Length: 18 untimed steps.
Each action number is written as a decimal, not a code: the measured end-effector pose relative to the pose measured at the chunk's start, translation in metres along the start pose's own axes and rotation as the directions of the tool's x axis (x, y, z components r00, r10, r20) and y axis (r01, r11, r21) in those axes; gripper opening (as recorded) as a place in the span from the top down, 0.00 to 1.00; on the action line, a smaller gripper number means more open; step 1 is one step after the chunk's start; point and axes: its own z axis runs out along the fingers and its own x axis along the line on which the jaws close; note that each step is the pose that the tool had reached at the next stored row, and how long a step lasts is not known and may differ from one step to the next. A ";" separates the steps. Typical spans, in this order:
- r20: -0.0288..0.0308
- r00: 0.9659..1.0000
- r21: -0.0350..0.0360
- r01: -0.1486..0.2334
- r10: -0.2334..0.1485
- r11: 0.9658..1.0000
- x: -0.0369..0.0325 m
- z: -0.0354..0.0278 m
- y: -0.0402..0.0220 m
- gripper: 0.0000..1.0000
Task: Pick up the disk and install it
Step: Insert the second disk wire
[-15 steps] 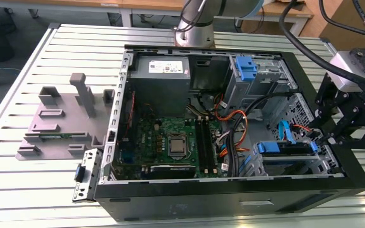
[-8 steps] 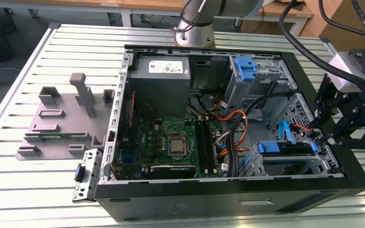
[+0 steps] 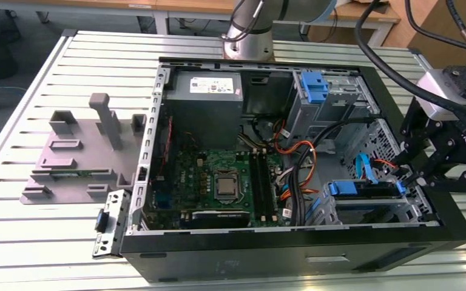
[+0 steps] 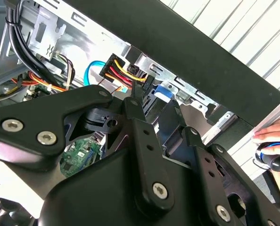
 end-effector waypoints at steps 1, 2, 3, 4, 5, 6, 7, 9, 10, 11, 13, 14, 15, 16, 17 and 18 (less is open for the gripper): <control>0.000 1.000 0.000 0.000 0.000 1.000 0.0000 0.0000 0.0000 0.59; 0.000 1.000 0.000 0.000 0.000 1.000 0.0000 0.0003 0.0000 0.59; 0.000 1.000 0.000 0.000 0.000 1.000 0.0000 0.0004 0.0000 0.59; 0.000 1.000 0.000 0.000 0.000 1.000 0.0000 0.0004 0.0000 0.59; 0.000 1.000 0.000 0.000 0.000 1.000 0.0000 0.0004 0.0000 0.59; 0.000 1.000 0.000 0.000 0.000 1.000 0.0000 0.0004 0.0000 0.59; 0.000 1.000 0.000 0.000 0.000 1.000 0.0000 0.0007 0.0000 0.59; 0.000 1.000 0.000 0.000 0.000 1.000 0.0000 0.0008 0.0000 0.59; 0.000 1.000 0.000 0.000 0.000 1.000 0.0000 0.0009 0.0000 0.59; 0.000 1.000 0.000 0.000 0.000 1.000 0.0000 0.0011 0.0000 0.59; 0.000 1.000 0.000 0.000 0.000 1.000 -0.0001 0.0016 -0.0002 0.59; 0.000 1.000 0.000 0.000 0.000 1.000 -0.0004 0.0018 -0.0003 0.59; 0.000 1.000 0.000 0.000 0.000 1.000 -0.0013 0.0021 -0.0004 0.59; 0.000 1.000 0.000 0.000 0.000 1.000 -0.0019 0.0023 -0.0004 0.59; 0.000 1.000 0.000 0.000 0.000 1.000 -0.0026 0.0025 -0.0005 0.59; 0.000 1.000 0.000 0.000 0.000 1.000 -0.0029 0.0027 -0.0005 0.59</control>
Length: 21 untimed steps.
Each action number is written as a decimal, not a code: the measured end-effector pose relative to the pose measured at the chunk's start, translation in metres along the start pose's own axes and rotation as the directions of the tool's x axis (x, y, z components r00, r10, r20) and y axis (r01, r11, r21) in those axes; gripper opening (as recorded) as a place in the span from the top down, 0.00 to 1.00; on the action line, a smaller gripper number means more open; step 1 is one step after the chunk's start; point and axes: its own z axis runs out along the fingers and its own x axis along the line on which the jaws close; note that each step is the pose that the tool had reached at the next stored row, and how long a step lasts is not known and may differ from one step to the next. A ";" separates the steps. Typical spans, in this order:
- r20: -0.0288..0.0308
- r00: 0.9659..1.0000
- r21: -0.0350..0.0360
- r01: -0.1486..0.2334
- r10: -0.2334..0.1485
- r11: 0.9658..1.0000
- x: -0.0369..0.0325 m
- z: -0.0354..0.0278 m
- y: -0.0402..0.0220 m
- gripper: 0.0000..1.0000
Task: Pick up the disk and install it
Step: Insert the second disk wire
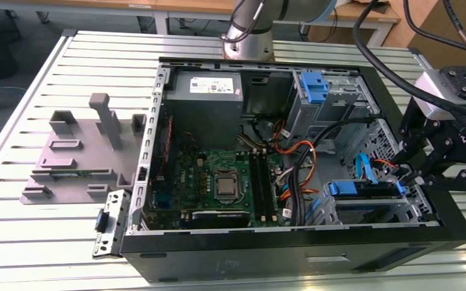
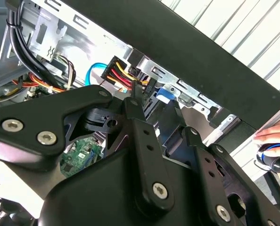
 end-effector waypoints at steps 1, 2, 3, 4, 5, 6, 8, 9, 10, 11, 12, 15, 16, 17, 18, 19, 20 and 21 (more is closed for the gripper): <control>0.000 1.000 0.000 0.000 0.000 1.000 -0.0002 0.0004 -0.0001 0.59; 0.000 1.000 0.000 0.000 0.000 1.000 -0.0003 0.0009 -0.0001 0.59; 0.000 1.000 0.000 0.000 0.000 1.000 -0.0005 0.0017 -0.0001 0.59; 0.000 1.000 0.000 0.000 0.000 1.000 -0.0005 0.0018 -0.0001 0.59; 0.000 1.000 0.000 0.000 0.000 1.000 -0.0005 0.0018 -0.0001 0.59; 0.000 1.000 0.000 0.000 0.000 1.000 -0.0005 0.0018 -0.0001 0.59; 0.000 1.000 0.000 0.000 0.000 1.000 -0.0005 0.0020 -0.0001 0.59; 0.000 1.000 0.000 0.000 0.000 1.000 -0.0004 0.0020 -0.0001 0.59; 0.000 1.000 0.000 0.000 0.000 1.000 -0.0005 0.0020 -0.0001 0.59; 0.000 1.000 0.000 0.000 0.000 1.000 -0.0005 0.0020 -0.0001 0.59; 0.000 1.000 0.000 0.000 0.000 1.000 -0.0004 0.0021 -0.0001 0.59; 0.000 1.000 0.000 0.000 0.000 1.000 -0.0004 0.0021 -0.0001 0.67; 0.000 1.000 0.000 0.000 0.000 1.000 -0.0004 0.0021 -0.0001 0.73; 0.000 1.000 0.000 0.000 0.000 1.000 -0.0004 0.0022 -0.0001 0.73; 0.000 1.000 0.000 0.000 0.000 1.000 -0.0004 0.0021 -0.0001 0.78; 0.000 1.000 0.000 0.000 0.000 1.000 -0.0004 0.0022 -0.0001 0.84; 0.000 1.000 0.000 0.000 0.000 1.000 -0.0004 0.0022 -0.0001 0.84; 0.000 1.000 0.000 0.000 0.000 1.000 -0.0004 0.0022 -0.0001 0.84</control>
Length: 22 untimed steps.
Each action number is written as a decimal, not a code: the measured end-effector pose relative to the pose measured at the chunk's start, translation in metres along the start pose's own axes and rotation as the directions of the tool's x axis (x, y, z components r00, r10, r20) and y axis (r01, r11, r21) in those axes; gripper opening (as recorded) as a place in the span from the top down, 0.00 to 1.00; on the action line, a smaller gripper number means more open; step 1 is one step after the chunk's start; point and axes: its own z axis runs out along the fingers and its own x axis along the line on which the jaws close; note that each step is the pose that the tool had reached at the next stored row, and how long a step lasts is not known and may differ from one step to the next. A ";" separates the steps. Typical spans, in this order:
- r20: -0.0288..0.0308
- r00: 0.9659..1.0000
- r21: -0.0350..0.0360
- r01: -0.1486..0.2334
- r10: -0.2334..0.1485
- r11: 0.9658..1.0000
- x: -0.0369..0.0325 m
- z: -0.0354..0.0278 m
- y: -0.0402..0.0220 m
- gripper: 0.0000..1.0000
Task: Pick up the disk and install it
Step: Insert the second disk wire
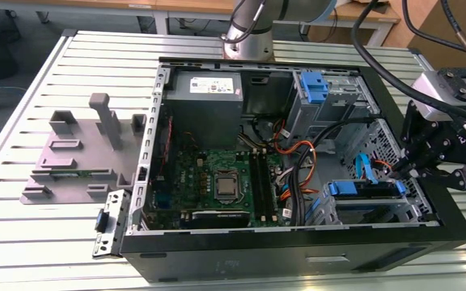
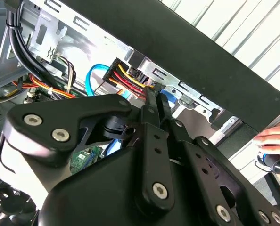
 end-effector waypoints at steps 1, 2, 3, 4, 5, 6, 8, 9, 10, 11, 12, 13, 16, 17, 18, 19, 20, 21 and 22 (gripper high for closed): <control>0.000 1.000 0.000 0.000 0.000 1.000 0.0000 0.0000 0.0000 0.84; 0.000 1.000 0.000 0.000 0.000 1.000 0.0000 0.0001 0.0000 0.84; 0.000 1.000 0.000 0.000 0.000 1.000 0.0000 0.0001 0.0000 0.84; 0.000 1.000 0.000 0.000 0.000 1.000 0.0000 0.0001 0.0002 0.84; 0.001 1.000 0.000 0.000 0.000 1.000 0.0000 0.0002 0.0006 0.84; 0.001 1.000 0.000 0.000 0.000 1.000 -0.0001 0.0001 0.0014 0.84; 0.001 1.000 0.002 0.000 0.000 1.000 -0.0003 0.0000 0.0046 0.84; 0.001 1.000 0.004 0.000 0.000 1.000 -0.0005 0.0000 0.0065 0.84; 0.001 1.000 0.005 0.000 0.000 1.000 -0.0006 0.0000 0.0084 0.84; 0.001 1.000 0.007 0.001 -0.001 1.000 -0.0008 0.0000 0.0104 0.84; 0.001 1.000 0.010 0.001 -0.001 1.000 -0.0008 -0.0001 0.0117 0.84; 0.000 1.000 0.011 0.001 -0.001 1.000 -0.0008 -0.0003 0.0124 0.84; 0.000 1.000 0.017 0.001 -0.001 1.000 -0.0009 -0.0004 0.0137 0.84; -0.001 1.000 0.019 0.001 -0.001 1.000 -0.0009 -0.0006 0.0142 0.84; -0.001 1.000 0.021 0.002 -0.002 1.000 -0.0010 -0.0006 0.0149 0.84; -0.001 1.000 0.024 0.002 -0.002 1.000 -0.0010 -0.0006 0.0160 0.84; -0.001 1.000 0.028 0.002 -0.002 1.000 -0.0011 -0.0006 0.0174 0.84; -0.001 1.000 0.031 0.002 -0.002 1.000 -0.0011 -0.0005 0.0188 0.84; -0.001 1.000 0.034 0.002 -0.002 0.999 -0.0011 -0.0005 0.0204 0.84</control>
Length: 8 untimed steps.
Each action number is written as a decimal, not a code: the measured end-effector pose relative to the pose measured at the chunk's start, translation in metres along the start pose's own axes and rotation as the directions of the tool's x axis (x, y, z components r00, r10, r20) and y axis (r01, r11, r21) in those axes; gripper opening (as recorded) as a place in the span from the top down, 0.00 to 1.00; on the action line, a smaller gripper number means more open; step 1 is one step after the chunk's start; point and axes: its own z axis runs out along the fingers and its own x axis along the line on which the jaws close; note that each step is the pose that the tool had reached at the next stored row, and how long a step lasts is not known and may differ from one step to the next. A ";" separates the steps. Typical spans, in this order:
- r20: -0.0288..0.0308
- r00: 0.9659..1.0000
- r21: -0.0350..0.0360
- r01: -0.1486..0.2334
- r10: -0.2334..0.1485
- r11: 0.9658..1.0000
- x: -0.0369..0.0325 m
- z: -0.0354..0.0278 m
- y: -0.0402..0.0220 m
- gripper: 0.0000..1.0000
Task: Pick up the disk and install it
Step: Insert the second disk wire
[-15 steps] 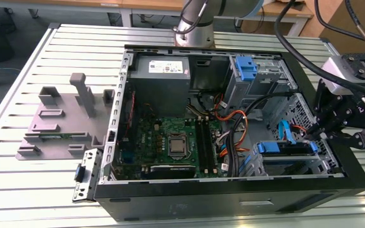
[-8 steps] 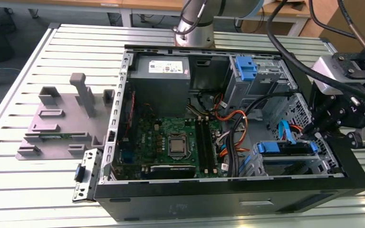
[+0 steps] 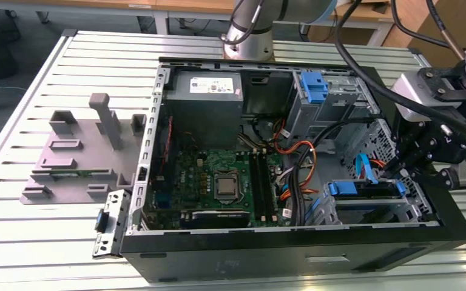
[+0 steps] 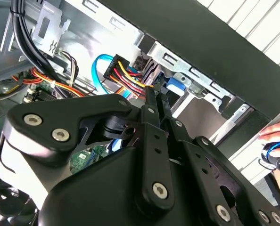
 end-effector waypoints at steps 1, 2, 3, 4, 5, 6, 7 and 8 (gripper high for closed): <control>0.000 1.000 0.002 0.000 0.000 1.000 -0.0001 0.0000 0.0010 0.84; 0.000 1.000 0.004 0.000 0.000 1.000 0.0000 0.0000 0.0016 0.84; -0.001 1.000 0.005 0.000 0.000 1.000 0.0000 0.0000 0.0016 0.84; -0.001 1.000 0.005 0.001 -0.001 1.000 0.0000 0.0001 0.0015 0.84; -0.002 1.000 0.006 0.001 -0.001 1.000 0.0000 0.0000 0.0015 0.84; -0.004 1.000 0.006 0.001 -0.001 1.000 0.0001 -0.0001 0.0016 0.84; -0.005 1.000 0.006 0.001 -0.001 1.000 0.0002 -0.0001 0.0016 0.84; -0.006 1.000 0.006 0.001 -0.001 1.000 0.0003 -0.0002 0.0016 0.84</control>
